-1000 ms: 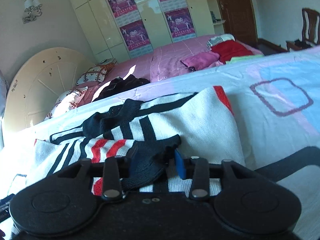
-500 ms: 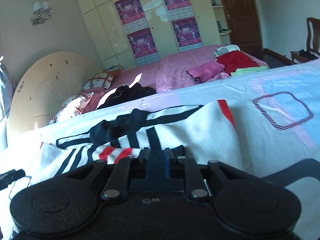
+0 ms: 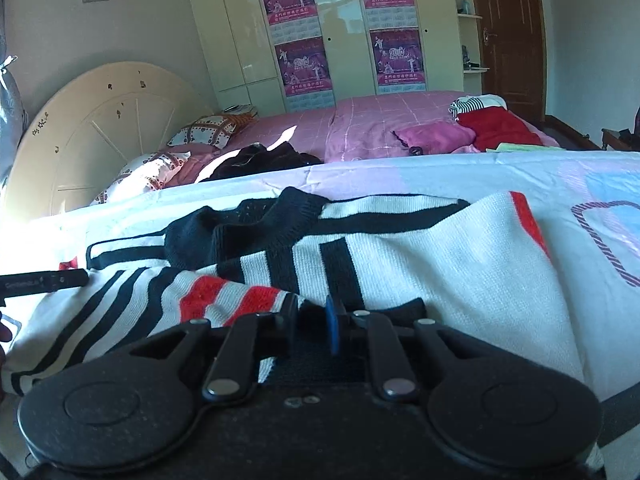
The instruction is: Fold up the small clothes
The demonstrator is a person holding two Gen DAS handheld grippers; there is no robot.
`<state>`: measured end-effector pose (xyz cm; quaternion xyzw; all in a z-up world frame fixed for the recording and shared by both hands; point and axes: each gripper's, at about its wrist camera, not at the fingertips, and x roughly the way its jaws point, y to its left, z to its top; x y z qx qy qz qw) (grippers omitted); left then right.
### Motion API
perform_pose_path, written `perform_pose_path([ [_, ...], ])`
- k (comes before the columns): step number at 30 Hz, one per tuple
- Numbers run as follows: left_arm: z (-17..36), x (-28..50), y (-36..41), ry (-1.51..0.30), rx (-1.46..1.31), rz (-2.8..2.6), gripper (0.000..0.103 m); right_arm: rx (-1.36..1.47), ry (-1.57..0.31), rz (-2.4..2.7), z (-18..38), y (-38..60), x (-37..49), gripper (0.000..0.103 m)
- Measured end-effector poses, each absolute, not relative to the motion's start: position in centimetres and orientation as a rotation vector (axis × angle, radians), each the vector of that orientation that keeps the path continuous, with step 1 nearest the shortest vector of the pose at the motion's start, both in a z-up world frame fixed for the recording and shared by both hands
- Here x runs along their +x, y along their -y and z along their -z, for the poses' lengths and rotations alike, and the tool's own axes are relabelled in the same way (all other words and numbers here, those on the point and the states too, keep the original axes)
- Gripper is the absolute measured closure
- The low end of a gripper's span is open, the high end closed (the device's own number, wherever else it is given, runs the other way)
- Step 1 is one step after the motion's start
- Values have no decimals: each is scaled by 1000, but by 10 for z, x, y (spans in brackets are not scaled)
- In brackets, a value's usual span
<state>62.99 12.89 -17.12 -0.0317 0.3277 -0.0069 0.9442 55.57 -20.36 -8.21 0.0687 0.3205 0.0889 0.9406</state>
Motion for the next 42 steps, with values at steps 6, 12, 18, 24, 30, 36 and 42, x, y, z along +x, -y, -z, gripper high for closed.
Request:
perform_pose_path([
  [6, 153, 594, -116, -616, -52, -4, 43, 124, -591, -228, 66, 200, 541, 79],
  [12, 166, 587, -108, -644, -24, -28, 43, 77, -655, -192, 77, 191, 551, 79],
  [18, 151, 562, -106, -609, -43, -21, 43, 84, -597, -195, 60, 197, 533, 76],
  [24, 161, 557, -102, -649, -29, -30, 43, 25, -666, -183, 71, 188, 538, 77],
  [30, 164, 544, -97, -666, -17, -24, 43, 20, -702, -180, 78, 191, 531, 73],
  [36, 154, 525, -93, -638, 12, -35, 42, 12, -631, -192, 62, 194, 515, 61],
  [42, 147, 492, -102, -661, 32, -24, 40, 3, -671, -163, 54, 214, 499, 53],
])
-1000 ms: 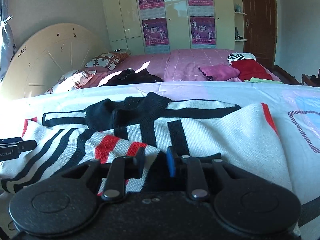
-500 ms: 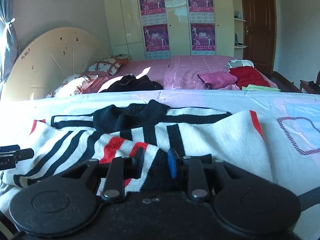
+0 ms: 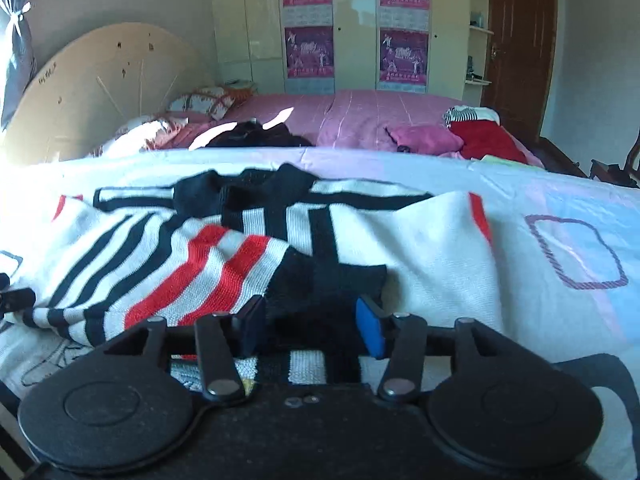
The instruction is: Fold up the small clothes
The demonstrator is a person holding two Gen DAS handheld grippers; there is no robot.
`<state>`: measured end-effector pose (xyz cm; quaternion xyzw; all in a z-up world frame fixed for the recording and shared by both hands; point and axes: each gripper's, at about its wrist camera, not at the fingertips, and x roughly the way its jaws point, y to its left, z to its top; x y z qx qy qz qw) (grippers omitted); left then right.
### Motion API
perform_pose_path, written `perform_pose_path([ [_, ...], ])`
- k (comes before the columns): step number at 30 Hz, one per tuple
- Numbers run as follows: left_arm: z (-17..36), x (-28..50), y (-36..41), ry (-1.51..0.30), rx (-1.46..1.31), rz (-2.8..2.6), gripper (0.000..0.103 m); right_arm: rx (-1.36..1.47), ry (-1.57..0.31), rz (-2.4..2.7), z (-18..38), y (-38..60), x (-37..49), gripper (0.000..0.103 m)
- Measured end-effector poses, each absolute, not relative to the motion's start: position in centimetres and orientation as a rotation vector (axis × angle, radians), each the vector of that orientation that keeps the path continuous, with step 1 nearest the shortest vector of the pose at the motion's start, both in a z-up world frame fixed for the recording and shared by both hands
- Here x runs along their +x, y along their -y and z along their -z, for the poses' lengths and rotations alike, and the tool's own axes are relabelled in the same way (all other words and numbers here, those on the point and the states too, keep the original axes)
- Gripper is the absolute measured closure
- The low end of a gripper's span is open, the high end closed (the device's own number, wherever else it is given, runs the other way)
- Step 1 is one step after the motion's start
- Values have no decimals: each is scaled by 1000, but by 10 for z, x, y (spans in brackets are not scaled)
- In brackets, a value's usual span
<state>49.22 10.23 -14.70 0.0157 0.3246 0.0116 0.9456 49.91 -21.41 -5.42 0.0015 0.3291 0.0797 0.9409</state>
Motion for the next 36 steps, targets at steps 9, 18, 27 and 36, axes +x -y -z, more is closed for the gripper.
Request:
perform_pose_path([
  [9, 156, 373, -123, -773, -6, 89, 40, 140, -694, -27, 28, 308, 374, 57],
  [18, 155, 280, -135, -847, -236, 168, 46, 360, -849, -62, 62, 348, 264, 60],
  [27, 183, 216, -135, -876, -696, 311, 59, 561, -920, -251, 78, 356, 196, 61],
  [36, 204, 216, -149, -830, -901, 293, 68, 822, -904, -314, 102, 376, 197, 71],
])
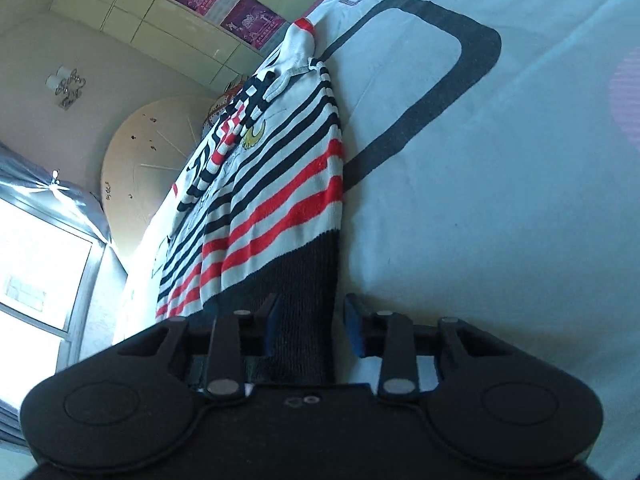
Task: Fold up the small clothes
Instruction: 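Grasp the black hem with both tools and lift it toward the collar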
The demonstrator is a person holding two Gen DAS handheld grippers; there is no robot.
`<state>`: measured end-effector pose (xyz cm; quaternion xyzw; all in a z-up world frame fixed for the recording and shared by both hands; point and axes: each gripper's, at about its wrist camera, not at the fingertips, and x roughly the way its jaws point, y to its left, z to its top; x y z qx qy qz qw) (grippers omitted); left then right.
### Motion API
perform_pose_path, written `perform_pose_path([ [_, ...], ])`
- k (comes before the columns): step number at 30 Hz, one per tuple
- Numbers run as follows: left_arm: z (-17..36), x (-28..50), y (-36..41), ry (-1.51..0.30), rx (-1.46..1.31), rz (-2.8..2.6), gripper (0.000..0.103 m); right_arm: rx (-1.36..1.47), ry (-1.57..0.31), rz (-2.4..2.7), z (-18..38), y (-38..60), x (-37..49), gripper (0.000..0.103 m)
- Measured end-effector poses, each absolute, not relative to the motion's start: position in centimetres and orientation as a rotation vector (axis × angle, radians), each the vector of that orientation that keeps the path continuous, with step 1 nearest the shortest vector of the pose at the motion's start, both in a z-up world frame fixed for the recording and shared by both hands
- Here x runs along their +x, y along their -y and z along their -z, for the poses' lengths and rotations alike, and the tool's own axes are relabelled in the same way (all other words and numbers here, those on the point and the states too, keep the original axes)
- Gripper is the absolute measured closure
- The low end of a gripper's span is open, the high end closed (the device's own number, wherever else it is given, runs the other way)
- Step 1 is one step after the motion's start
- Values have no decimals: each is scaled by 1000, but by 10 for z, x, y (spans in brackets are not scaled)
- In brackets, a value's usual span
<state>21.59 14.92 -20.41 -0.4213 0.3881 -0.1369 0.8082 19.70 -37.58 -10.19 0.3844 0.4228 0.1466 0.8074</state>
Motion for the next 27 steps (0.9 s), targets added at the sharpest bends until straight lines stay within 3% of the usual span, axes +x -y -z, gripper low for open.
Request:
perform_pose_path([
  [7, 203, 239, -142, -840, -833, 347, 68, 817, -935, -364, 107, 368, 210, 76],
  [9, 202, 246, -139, -846, -801, 326, 80, 790, -942, -379, 106, 362, 215, 82],
  [10, 202, 248, -139, -858, -773, 307, 98, 749, -939, -362, 104, 360, 217, 90],
  [11, 203, 249, -139, -857, -772, 305, 99, 707, -938, -344, 101, 357, 219, 97],
  [17, 174, 233, -154, -753, -733, 324, 100, 617, -824, -373, 63, 358, 206, 97],
  [22, 205, 232, -165, -814, -777, 297, 99, 602, -938, -320, 95, 361, 212, 97],
  [26, 200, 230, -155, -818, -728, 288, 95, 641, -924, -376, 89, 362, 207, 80],
  [27, 201, 231, -153, -818, -725, 287, 94, 629, -944, -376, 91, 360, 208, 81],
])
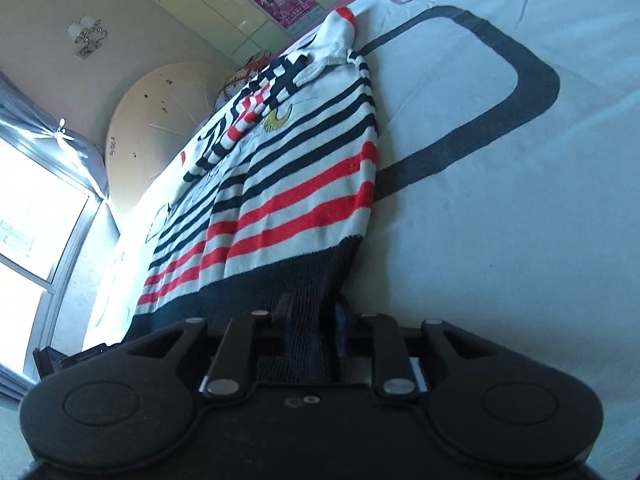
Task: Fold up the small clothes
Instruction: 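Grasp the black hem with both tools and lift it toward the collar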
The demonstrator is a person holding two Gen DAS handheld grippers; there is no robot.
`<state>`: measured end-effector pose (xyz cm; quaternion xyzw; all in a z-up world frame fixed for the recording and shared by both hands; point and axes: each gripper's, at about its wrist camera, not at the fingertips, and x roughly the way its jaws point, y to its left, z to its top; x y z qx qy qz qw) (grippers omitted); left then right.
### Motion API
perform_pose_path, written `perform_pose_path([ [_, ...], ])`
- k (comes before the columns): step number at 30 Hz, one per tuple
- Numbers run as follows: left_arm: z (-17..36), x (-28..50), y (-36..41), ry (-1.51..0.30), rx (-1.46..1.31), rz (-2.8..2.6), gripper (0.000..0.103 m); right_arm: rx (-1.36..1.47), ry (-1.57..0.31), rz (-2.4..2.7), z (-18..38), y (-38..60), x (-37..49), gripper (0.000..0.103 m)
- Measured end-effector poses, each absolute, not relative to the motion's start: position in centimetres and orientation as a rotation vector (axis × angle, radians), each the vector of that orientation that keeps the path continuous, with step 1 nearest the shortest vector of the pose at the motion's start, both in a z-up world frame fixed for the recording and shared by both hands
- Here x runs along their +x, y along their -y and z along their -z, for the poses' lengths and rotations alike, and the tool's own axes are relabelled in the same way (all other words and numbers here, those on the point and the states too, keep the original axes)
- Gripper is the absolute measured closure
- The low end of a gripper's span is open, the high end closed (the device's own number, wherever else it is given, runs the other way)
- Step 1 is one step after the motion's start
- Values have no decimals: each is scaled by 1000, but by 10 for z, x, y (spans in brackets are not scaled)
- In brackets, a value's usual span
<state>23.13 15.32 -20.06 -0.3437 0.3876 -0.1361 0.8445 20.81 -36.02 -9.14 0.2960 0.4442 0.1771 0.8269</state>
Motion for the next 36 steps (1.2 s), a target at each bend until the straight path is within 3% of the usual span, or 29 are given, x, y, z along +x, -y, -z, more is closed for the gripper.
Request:
perform_pose_path([
  [3, 202, 235, -150, -819, -730, 271, 94, 623, -933, -365, 97, 356, 208, 87],
  [5, 202, 234, -148, -813, -714, 252, 97, 633, -917, -340, 100, 359, 207, 97],
  [12, 198, 219, -155, -743, -768, 234, 100, 610, -851, -350, 91, 362, 198, 98],
  [19, 152, 240, -158, -629, -779, 270, 100, 540, -744, -381, 47, 358, 216, 98],
  [30, 89, 351, -158, -530, -752, 289, 100, 493, -606, -382, -17, 355, 323, 98],
  [36, 100, 450, -162, -547, -747, 319, 100, 462, -599, -358, -22, 346, 407, 98],
])
